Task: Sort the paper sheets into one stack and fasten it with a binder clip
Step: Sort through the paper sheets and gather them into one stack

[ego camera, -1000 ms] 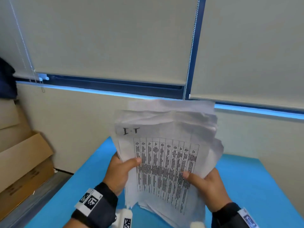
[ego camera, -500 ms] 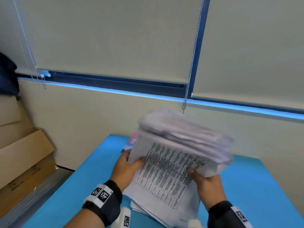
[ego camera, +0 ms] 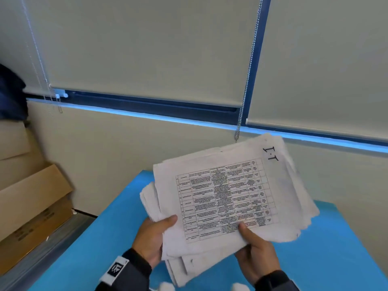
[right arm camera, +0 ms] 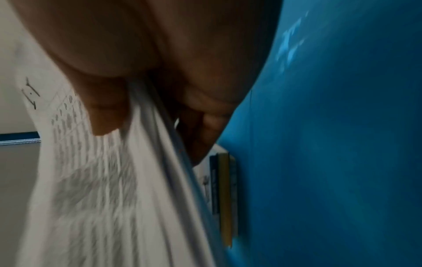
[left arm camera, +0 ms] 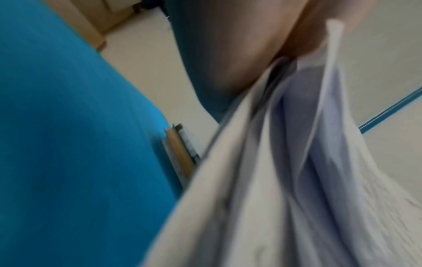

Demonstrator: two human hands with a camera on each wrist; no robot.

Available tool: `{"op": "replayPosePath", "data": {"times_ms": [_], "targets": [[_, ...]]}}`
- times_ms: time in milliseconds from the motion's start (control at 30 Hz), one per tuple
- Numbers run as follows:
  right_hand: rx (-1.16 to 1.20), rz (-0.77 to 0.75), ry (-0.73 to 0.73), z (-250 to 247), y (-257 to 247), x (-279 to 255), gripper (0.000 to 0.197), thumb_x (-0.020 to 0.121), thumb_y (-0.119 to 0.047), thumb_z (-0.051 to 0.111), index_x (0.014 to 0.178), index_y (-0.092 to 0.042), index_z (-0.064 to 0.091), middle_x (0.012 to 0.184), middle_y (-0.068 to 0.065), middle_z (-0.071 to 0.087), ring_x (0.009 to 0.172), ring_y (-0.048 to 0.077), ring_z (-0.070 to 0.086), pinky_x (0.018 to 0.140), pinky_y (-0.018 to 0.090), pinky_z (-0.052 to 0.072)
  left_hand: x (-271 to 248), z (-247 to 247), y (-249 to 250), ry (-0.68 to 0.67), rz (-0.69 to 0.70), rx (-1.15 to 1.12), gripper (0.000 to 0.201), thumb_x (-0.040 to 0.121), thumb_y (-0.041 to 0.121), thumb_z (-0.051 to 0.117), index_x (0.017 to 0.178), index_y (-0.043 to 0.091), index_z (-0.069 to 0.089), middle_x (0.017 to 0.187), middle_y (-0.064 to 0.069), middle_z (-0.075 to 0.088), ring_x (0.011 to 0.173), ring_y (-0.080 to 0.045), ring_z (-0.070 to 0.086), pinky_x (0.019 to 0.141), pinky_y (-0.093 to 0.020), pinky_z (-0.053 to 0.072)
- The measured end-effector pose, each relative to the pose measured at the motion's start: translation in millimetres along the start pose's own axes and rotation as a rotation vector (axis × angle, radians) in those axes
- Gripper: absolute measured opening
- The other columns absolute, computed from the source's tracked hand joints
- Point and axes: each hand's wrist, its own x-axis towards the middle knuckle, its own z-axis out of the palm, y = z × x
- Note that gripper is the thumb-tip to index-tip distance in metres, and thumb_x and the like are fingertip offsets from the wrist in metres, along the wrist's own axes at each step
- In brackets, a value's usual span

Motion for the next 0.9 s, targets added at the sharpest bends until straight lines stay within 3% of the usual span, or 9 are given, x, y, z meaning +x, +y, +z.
{"op": "replayPosePath", "data": {"times_ms": [133,233,367,433,567,633,733,800,900], "targets": [[-0.067,-0.046,-0.04,-35.2,-22.8,0.3,0.073,0.051,-0.021,0.085,0.121,-0.017,0.063,0.11,0.01,0.073,0.088,0.031,0.072,0.072,0.044,0.058,5.9,-15.1,29.5,0.016,0.097,0.161,0.033,0.08,-0.008,0.066,0.111,0.002,0.068,0.109,-0.019,0.073,0.101,-0.035,0.07,0.09,-0.049,0.055],[-0.253,-0.061,-0.072,-49.8,-47.3,2.4,0.055,0.072,-0.006,0.068,0.126,-0.008,0.059,0.119,0.017,0.069,0.106,0.038,0.067,0.085,0.049,0.057,9.4,-27.1,45.9,0.009,0.122,0.237,0.043,0.066,0.002,0.074,0.109,0.001,0.068,0.108,-0.02,0.073,0.102,-0.038,0.069,0.094,-0.053,0.052],[-0.621,-0.153,-0.056,-45.8,-67.2,7.6,0.055,0.062,-0.004,0.082,0.115,-0.006,0.067,0.111,0.014,0.073,0.101,0.033,0.07,0.088,0.049,0.056,9.7,-32.5,49.0,-0.034,0.107,0.294,0.052,0.065,0.008,0.072,0.115,0.0,0.065,0.11,-0.02,0.072,0.105,-0.038,0.068,0.096,-0.053,0.05],[-0.692,-0.235,-0.026,-41.9,-73.2,9.7,0.044,0.066,0.0,0.077,0.109,-0.006,0.069,0.104,0.01,0.076,0.095,0.028,0.072,0.082,0.043,0.055,9.2,-33.4,47.4,-0.061,0.12,0.305,0.052,0.063,0.01,0.076,0.113,0.002,0.066,0.11,-0.019,0.072,0.104,-0.037,0.068,0.094,-0.051,0.051],[-0.718,-0.373,-0.042,-34.9,-77.6,12.0,0.035,0.07,0.004,0.074,0.104,-0.005,0.072,0.099,0.009,0.077,0.091,0.024,0.072,0.077,0.04,0.058,15.1,-34.8,47.6,-0.064,0.197,0.318,0.075,0.04,0.031,0.094,0.108,0.011,0.07,0.108,-0.011,0.075,0.101,-0.026,0.071,0.089,-0.041,0.052],[-0.715,-0.362,-0.047,-38.2,-72.6,14.4,0.033,0.072,0.01,0.072,0.101,-0.007,0.073,0.099,0.01,0.076,0.09,0.025,0.072,0.079,0.042,0.055,17.6,-38.9,46.6,-0.075,0.165,0.341,0.074,0.043,0.027,0.088,0.112,0.01,0.068,0.109,-0.011,0.074,0.102,-0.027,0.07,0.091,-0.042,0.052],[-0.679,-0.273,-0.12,-47.8,-57.8,18.2,0.047,0.056,0.009,0.075,0.097,-0.013,0.074,0.1,0.012,0.075,0.091,0.027,0.07,0.078,0.039,0.056,17.4,-55.7,36.7,-0.077,0.03,0.351,0.09,0.032,0.018,0.09,0.116,0.002,0.063,0.111,-0.02,0.072,0.106,-0.038,0.066,0.092,-0.048,0.051],[-0.675,-0.189,-0.11,-50.1,-45.9,18.7,0.05,0.049,0.003,0.067,0.098,-0.008,0.07,0.094,0.01,0.076,0.089,0.03,0.07,0.07,0.033,0.058,18.2,-66.6,25.0,-0.036,-0.017,0.345,0.081,0.036,0.009,0.084,0.113,-0.004,0.063,0.11,-0.027,0.07,0.104,-0.045,0.064,0.092,-0.051,0.05],[-0.871,-0.192,-0.049,-45.1,-29.7,23.7,0.045,0.05,-0.007,0.066,0.094,-0.011,0.07,0.083,0.0,0.077,0.088,0.03,0.069,0.067,0.035,0.053,19.6,-64.2,11.4,0.093,0.054,0.364,0.033,0.067,-0.011,0.07,0.098,0.0,0.068,0.103,-0.025,0.072,0.092,-0.038,0.068,0.088,-0.047,0.052]]}}
